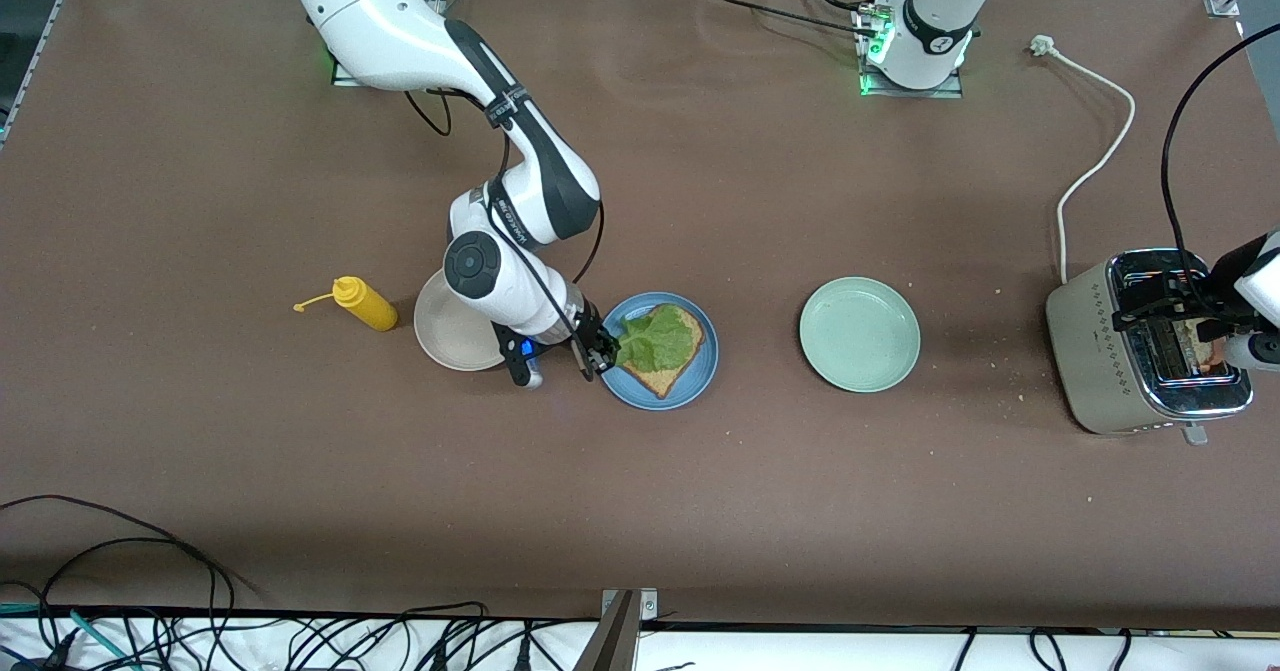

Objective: Make sandwich in blue plate with both arms
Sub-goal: 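Open the right gripper to drop the lettuce onto the bread, then move the right gripper back toward the yellow squeeze bottle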

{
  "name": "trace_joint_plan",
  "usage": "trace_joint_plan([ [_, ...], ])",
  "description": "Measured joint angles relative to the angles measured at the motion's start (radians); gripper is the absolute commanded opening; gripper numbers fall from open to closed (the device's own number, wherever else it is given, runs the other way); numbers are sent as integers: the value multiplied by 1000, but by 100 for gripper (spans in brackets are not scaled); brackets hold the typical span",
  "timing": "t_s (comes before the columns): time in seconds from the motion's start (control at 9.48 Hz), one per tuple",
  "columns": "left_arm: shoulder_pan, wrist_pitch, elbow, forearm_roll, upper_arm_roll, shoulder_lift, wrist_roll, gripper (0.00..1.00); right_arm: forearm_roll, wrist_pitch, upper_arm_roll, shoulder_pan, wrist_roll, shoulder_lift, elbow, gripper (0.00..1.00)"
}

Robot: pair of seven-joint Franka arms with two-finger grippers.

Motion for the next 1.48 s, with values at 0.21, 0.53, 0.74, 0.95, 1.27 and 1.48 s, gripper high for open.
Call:
trace_joint_plan([
  [0.21, 0, 0, 0, 0, 0, 0, 0, 100, 2, 71, 31, 2, 38, 17, 0, 99],
  [0.53, 0, 0, 0, 0, 0, 0, 0, 100, -26, 92, 37, 6, 45, 25, 4, 100],
  [0.74, 0, 0, 0, 0, 0, 0, 0, 100, -111, 52, 35, 5, 44, 18, 19, 100],
  [0.95, 0, 0, 0, 0, -1, 0, 0, 100, -215, -121, -5, 1, 12, -39, 40, 100],
  [1.27, -1, -3, 0, 0, -19, 0, 0, 100, -260, -399, -124, -12, -399, -153, 43, 100],
  [1.48, -1, -4, 0, 0, -31, 0, 0, 100, -264, -555, -235, -17, -755, -192, 43, 100],
])
